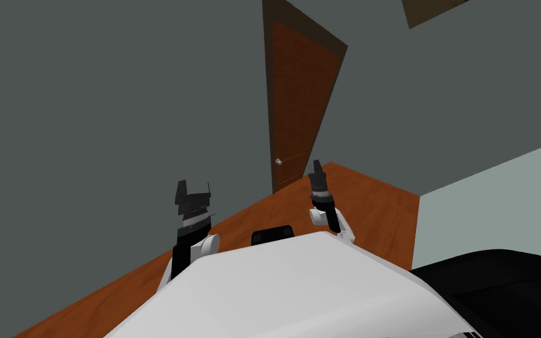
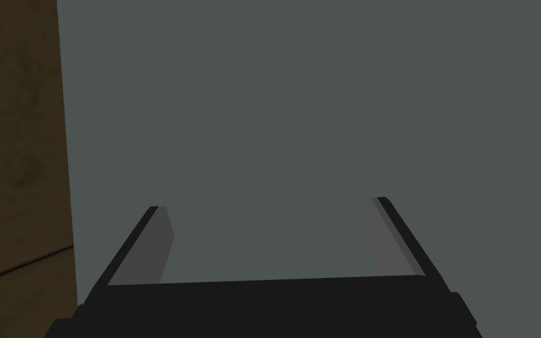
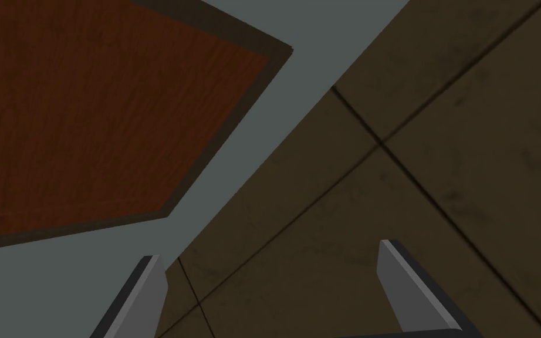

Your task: Pull the door open

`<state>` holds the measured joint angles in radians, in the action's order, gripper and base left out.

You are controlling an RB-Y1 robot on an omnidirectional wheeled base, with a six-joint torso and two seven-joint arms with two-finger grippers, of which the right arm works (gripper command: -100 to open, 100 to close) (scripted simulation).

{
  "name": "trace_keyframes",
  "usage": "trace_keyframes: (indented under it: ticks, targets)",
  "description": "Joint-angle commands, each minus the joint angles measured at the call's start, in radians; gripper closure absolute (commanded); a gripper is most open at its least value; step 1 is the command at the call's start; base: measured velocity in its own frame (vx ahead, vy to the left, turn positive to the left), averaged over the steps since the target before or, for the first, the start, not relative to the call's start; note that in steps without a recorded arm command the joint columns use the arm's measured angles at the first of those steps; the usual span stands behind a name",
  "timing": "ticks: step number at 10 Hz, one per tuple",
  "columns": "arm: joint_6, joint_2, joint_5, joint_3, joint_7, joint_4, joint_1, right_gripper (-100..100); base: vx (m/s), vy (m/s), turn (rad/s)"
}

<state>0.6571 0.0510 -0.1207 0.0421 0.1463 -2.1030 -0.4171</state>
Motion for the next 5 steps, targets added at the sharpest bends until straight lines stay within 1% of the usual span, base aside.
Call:
trace_keyframes:
  ticks: [1,4,5]
  targets:
    - [0.014,0.01,-0.01,0.004,0.028,0.04,0.007,-100,0.103,-0.019,0.02]
    - [0.036,0.024,-0.035,0.009,0.089,0.127,0.036,-100,0.089,-0.026,0.016]
    - [0.036,0.024,-0.035,0.009,0.089,0.136,0.036,-100,0.06,-0.014,0.007]
